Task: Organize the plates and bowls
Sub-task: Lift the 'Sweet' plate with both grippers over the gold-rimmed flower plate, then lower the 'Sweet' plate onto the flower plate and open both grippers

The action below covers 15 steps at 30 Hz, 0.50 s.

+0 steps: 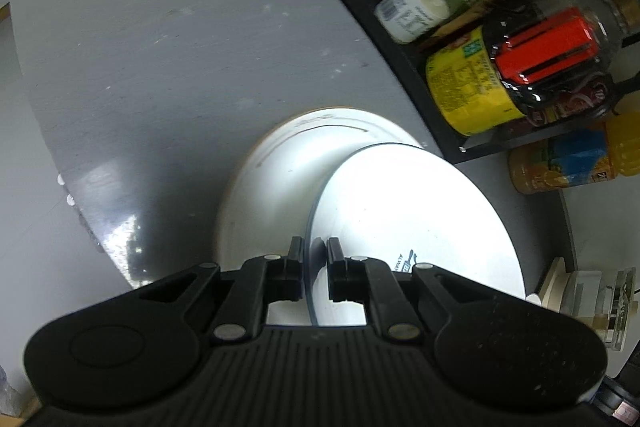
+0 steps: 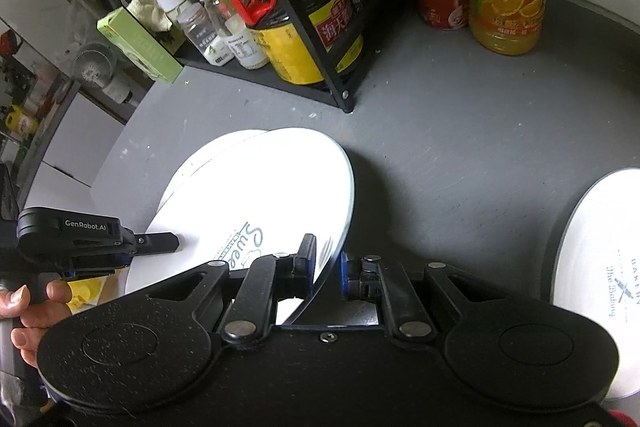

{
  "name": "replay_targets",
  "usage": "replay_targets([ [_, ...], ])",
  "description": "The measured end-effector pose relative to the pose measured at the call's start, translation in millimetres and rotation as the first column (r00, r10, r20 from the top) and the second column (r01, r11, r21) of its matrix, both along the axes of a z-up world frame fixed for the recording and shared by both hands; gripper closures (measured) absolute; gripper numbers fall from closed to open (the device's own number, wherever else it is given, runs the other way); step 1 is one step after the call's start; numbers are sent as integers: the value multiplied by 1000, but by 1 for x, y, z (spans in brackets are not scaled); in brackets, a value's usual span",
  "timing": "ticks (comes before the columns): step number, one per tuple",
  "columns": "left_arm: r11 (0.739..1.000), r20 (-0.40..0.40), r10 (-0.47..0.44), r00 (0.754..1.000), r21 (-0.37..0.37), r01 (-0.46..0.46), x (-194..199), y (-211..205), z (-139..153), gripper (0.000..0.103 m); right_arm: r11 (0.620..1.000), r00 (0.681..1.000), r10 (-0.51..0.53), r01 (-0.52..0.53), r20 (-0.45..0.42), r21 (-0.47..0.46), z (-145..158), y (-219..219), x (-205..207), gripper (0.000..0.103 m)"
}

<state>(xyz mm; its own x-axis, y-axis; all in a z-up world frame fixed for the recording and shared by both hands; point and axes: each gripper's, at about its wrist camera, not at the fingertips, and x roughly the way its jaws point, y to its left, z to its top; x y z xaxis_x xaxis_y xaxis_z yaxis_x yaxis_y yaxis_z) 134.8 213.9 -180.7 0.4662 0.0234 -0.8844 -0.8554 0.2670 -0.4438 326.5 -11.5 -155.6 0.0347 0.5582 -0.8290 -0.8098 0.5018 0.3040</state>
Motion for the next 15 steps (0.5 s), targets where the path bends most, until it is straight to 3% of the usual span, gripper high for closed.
replay_targets([
  [15, 997, -37, -75, 997, -14, 74, 1, 17, -18, 91, 997, 997, -72, 72, 10, -29, -19, 8, -12, 94],
])
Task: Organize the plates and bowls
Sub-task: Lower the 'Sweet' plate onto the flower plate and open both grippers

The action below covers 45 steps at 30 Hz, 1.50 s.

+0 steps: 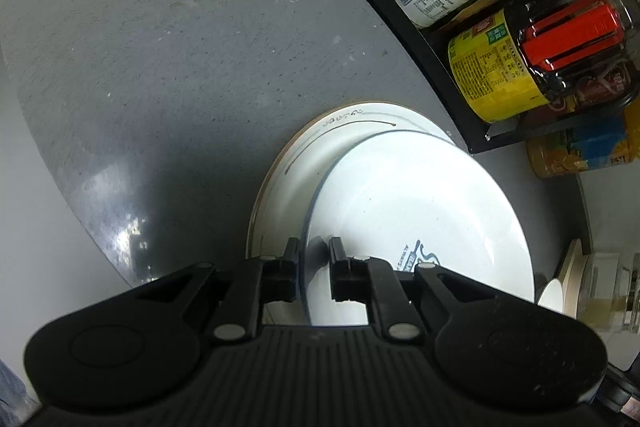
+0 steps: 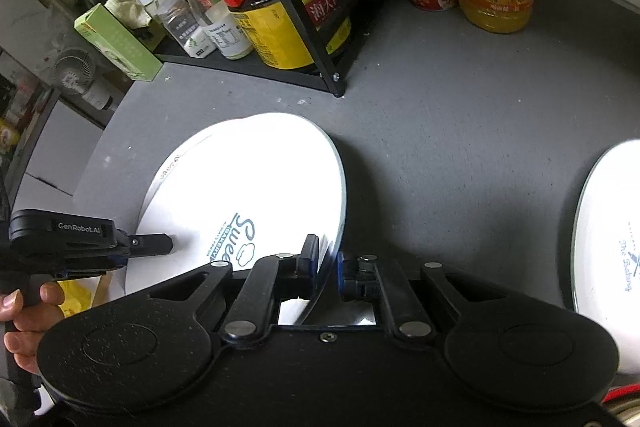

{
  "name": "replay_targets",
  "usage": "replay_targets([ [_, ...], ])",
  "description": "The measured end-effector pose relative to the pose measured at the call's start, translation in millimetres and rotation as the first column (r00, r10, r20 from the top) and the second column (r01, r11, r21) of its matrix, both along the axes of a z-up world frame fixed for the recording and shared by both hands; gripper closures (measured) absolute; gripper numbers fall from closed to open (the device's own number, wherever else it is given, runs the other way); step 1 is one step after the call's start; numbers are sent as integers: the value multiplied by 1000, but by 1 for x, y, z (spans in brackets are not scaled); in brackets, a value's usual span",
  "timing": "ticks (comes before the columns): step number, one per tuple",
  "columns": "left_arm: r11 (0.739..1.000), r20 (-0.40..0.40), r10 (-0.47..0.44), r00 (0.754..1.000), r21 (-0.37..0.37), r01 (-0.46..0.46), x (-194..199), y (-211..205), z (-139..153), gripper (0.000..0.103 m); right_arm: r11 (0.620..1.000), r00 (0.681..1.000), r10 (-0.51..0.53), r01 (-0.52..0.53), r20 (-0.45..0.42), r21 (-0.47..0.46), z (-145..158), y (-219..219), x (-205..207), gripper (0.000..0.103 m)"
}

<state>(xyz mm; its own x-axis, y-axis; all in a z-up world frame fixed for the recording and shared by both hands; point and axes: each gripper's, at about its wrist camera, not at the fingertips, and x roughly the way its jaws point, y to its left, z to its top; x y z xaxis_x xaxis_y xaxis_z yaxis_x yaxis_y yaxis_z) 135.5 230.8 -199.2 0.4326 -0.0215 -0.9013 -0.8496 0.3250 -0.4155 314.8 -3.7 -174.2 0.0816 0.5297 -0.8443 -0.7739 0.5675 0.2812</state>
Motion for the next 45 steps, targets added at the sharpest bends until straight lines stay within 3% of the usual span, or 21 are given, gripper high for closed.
replay_targets([
  [7, 998, -26, -68, 997, -3, 68, 4, 6, -4, 91, 998, 998, -65, 65, 5, 14, -4, 1, -1, 95],
  [10, 992, -33, -115, 993, 50, 116, 6, 7, 8, 91, 996, 996, -85, 85, 3, 17, -5, 1, -1, 95],
  [14, 989, -9, -131, 991, 67, 131, 3, 13, 24, 90, 993, 993, -117, 117, -11, 19, -8, 0, 1, 95],
  [20, 982, -59, -163, 985, 87, 168, 8, 21, 27, 67, 989, 989, -146, 146, -9, 1, -12, 6, -3, 93],
  [30, 976, -58, -209, 976, 47, 212, 14, 26, 9, 62, 986, 986, -167, 166, -12, -32, -19, 15, -8, 92],
  [36, 972, -63, -223, 973, 65, 227, 10, 28, 6, 58, 986, 987, -162, 161, -21, -51, -26, 20, -11, 90],
  [44, 973, -88, -208, 974, 81, 215, 5, 29, 9, 54, 985, 985, -171, 170, -30, -36, -19, 13, -9, 72],
  [45, 971, -102, -215, 971, 89, 224, 7, 28, 11, 54, 985, 985, -170, 169, -35, -24, -16, 11, -8, 63],
])
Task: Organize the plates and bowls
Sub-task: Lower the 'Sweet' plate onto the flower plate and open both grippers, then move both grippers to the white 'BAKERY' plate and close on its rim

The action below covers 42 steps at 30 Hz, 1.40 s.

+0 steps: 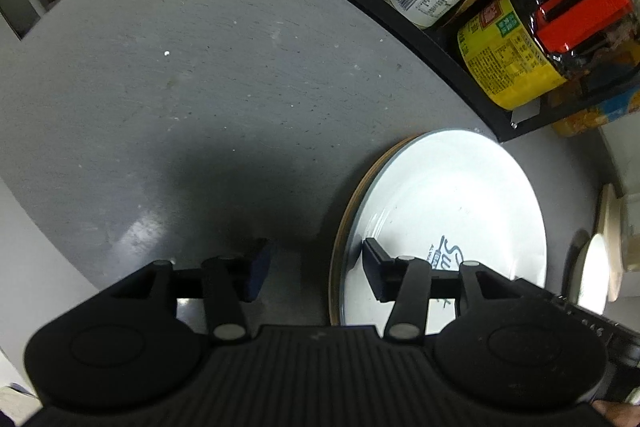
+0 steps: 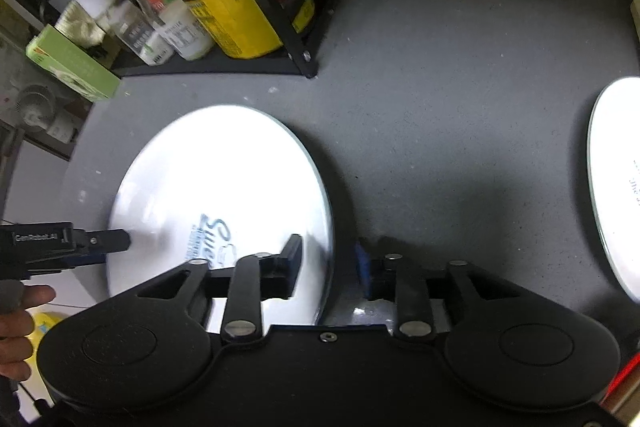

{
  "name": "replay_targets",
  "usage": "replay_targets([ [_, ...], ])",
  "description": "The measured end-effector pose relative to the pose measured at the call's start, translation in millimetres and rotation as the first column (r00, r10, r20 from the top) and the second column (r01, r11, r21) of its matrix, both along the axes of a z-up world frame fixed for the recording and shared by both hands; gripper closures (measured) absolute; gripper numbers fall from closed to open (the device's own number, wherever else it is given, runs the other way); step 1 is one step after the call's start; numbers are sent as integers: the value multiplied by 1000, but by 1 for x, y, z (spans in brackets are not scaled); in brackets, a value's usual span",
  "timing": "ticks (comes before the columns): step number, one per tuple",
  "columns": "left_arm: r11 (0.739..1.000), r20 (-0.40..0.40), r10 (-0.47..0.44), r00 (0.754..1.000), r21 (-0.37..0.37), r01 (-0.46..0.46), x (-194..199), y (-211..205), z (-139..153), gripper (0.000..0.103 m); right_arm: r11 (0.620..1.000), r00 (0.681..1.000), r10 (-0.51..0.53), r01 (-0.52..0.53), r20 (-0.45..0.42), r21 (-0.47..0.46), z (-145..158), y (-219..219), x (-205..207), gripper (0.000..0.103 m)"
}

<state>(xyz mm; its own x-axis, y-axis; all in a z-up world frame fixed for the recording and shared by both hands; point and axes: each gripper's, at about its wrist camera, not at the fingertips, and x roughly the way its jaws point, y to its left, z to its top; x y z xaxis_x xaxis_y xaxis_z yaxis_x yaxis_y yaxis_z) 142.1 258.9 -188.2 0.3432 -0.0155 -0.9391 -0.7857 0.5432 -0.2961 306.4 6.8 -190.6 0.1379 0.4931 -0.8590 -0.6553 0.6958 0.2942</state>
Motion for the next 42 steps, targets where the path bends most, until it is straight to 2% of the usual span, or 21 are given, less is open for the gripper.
replay_targets([
  [1, 1000, -12, -5, 1000, 12, 6, 1, -1, 3, 54, 1000, 1000, -3, 3, 2, 10, 3, -2, 1, 51],
  [3, 1000, -1, -14, 1000, 20, 14, 1, -2, 9, 54, 1000, 1000, -14, 14, 21, 19, 11, -7, 1, 40],
  [5, 1000, 11, -12, 1000, 8, 12, 3, -3, 16, 54, 999, 999, -17, 16, 28, 31, 18, -13, 3, 37],
  [8, 999, 9, -32, 999, 24, 31, 14, -11, 26, 53, 998, 999, -29, 26, 41, 55, 30, -22, 7, 20],
  [10, 998, 10, -50, 999, 36, 50, 23, -18, 32, 47, 996, 996, -48, 42, 72, 74, 40, -32, 10, 6],
  [11, 998, 15, -59, 998, 39, 58, 27, -22, 35, 42, 995, 995, -57, 51, 79, 81, 44, -37, 12, 4],
  [15, 992, 24, -109, 994, 69, 107, 47, -39, 50, 26, 988, 991, -99, 87, 92, 127, 59, -61, 23, 0],
  [20, 982, 47, -162, 986, 110, 156, 76, -64, 62, 12, 983, 979, -140, 120, 147, 136, 70, -86, 31, 0],
  [24, 975, 58, -195, 979, 118, 187, 97, -86, 67, 3, 973, 970, -188, 162, 156, 163, 74, -113, 40, 0],
  [32, 958, 73, -268, 961, 123, 258, 135, -127, 75, 0, 949, 934, -290, 253, 209, 186, 80, -166, 55, 0],
  [42, 932, 77, -346, 935, 140, 333, 177, -174, 79, 1, 920, 913, -378, 351, 154, 174, 70, -221, 78, 0],
])
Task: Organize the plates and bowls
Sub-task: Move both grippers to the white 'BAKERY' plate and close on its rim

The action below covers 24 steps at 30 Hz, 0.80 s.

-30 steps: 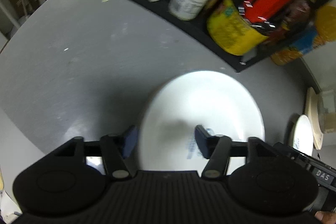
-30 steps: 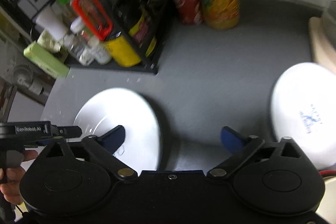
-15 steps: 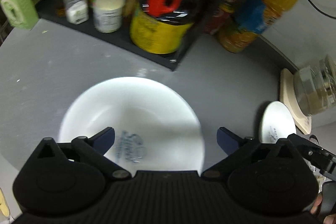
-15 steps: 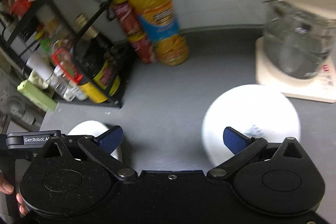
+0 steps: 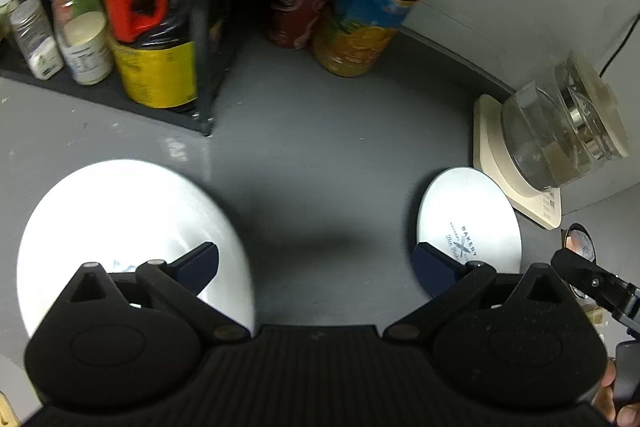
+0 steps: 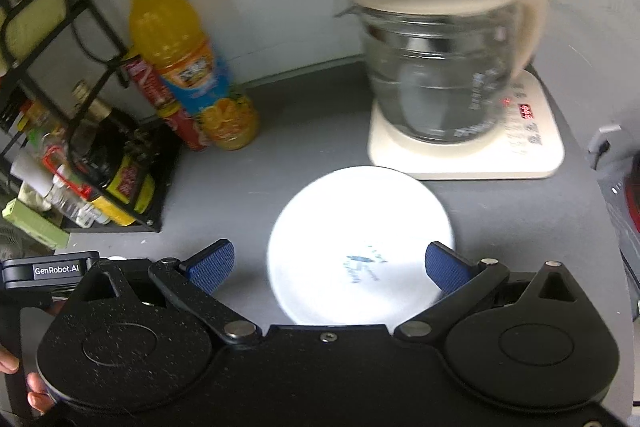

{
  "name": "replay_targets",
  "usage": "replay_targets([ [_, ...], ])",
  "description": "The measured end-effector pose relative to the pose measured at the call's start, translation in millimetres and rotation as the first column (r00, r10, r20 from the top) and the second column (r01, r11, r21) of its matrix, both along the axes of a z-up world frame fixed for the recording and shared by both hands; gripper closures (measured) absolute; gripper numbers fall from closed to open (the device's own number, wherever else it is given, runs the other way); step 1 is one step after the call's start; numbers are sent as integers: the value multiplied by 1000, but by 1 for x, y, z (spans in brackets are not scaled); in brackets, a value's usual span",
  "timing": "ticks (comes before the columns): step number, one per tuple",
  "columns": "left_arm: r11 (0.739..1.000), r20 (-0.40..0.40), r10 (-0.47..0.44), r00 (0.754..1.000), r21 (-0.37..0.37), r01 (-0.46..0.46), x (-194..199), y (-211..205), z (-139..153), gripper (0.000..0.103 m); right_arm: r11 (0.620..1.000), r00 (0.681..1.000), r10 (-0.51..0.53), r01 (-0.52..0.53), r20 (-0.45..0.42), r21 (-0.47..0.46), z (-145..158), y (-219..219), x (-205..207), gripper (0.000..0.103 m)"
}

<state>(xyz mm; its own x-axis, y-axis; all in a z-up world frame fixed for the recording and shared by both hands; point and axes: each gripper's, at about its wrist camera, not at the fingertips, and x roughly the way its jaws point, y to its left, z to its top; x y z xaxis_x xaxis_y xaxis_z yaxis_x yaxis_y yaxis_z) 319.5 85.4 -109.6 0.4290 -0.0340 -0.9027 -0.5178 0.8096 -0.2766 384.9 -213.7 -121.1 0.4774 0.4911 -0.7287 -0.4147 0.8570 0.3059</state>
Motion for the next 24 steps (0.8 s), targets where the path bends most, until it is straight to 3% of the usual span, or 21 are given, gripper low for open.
replay_targets([
  [9, 998, -57, -57, 997, 8, 58, 33, -31, -12, 1, 998, 995, -58, 59, -75, 12, -23, -36, 22, 2],
  [24, 993, -114, -101, 988, -69, 94, 75, -67, -50, 3, 999, 978, -49, 49, -204, -6, -69, -55, 61, 22],
])
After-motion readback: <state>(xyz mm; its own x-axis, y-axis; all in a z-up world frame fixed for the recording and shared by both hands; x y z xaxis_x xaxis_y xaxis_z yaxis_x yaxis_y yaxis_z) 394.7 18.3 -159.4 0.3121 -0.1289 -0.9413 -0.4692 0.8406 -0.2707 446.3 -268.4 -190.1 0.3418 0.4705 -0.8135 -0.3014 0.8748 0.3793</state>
